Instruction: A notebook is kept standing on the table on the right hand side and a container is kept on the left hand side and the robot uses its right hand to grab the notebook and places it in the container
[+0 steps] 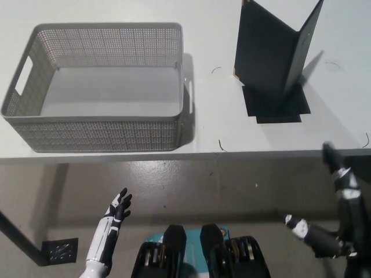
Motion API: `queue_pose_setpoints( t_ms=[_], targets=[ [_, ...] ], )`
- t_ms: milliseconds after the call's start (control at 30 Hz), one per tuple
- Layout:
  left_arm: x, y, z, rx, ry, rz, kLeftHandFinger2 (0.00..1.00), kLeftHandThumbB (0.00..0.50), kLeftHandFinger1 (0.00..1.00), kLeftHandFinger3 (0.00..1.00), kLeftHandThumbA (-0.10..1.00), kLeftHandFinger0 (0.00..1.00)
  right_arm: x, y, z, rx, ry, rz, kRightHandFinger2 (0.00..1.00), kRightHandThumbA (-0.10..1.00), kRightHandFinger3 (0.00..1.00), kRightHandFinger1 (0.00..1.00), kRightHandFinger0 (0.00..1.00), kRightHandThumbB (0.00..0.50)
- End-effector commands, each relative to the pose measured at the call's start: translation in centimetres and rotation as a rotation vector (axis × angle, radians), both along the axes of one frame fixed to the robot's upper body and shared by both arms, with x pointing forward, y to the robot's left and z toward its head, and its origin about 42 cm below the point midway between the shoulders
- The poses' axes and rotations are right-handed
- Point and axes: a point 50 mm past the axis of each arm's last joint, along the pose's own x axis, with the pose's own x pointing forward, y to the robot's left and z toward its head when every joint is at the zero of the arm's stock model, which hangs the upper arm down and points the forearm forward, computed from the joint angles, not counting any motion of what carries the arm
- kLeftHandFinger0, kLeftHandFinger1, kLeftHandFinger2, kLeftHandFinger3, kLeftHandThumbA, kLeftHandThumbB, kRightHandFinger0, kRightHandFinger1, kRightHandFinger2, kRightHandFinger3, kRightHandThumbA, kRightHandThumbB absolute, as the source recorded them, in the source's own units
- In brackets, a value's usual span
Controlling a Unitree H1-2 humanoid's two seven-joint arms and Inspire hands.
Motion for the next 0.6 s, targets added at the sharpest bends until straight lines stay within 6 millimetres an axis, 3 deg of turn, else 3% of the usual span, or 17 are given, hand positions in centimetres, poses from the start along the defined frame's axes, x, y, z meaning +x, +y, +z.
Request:
queue_pose_setpoints(
  t_ms=[0, 67, 133, 333, 467, 500, 533, 567],
  targets=[
    [0.0, -0.1, 0.6, 0.007, -0.076, 0.000, 1.00, 0.327, 1.00, 1.00, 1.00, 1.00, 3.3, -0.9, 3.9, 0.030, -0.113, -0.049, 1.00, 1.00, 1.00, 1.00, 1.00, 0.343],
    [-0.1, -0.2, 0.4, 0.011, -0.067, 0.006, 1.00, 0.321, 1.00, 1.00, 1.00, 1.00, 6.0, -1.7, 5.0, 0.071, -0.054, -0.059, 1.00, 1.00, 1.00, 1.00, 1.00, 0.410],
    [-0.5, -0.1, 0.2, 0.008, -0.062, 0.008, 1.00, 0.315, 1.00, 1.00, 1.00, 1.00, 7.3, -1.8, 5.3, 0.084, -0.036, -0.056, 1.00, 1.00, 1.00, 1.00, 1.00, 0.413],
    [-1.0, 0.1, 0.0, 0.026, -0.045, 0.023, 1.00, 0.315, 1.00, 1.00, 1.00, 1.00, 14.4, -2.3, 7.5, 0.148, 0.002, -0.076, 1.00, 1.00, 1.00, 1.00, 1.00, 0.411],
    [-1.1, 0.1, -0.1, 0.033, -0.042, 0.028, 1.00, 0.320, 1.00, 1.00, 1.00, 1.00, 17.2, -2.3, 8.1, 0.154, 0.033, -0.083, 1.00, 1.00, 1.00, 1.00, 1.00, 0.384],
    [-1.1, 0.1, -0.1, 0.031, -0.042, 0.025, 1.00, 0.317, 1.00, 1.00, 1.00, 1.00, 17.9, -2.3, 8.4, 0.162, 0.047, -0.088, 1.00, 1.00, 1.00, 1.00, 1.00, 0.417],
    [-1.1, 0.1, -0.1, 0.032, -0.040, 0.024, 1.00, 0.315, 1.00, 1.00, 1.00, 1.00, 19.0, -2.4, 8.6, 0.179, 0.064, -0.089, 1.00, 1.00, 1.00, 1.00, 1.00, 0.394],
    [-1.1, 0.1, -0.2, 0.029, -0.041, 0.022, 1.00, 0.315, 1.00, 1.00, 1.00, 1.00, 20.0, -2.5, 8.7, 0.196, 0.069, -0.079, 1.00, 1.00, 1.00, 1.00, 1.00, 0.437]
  ],
)
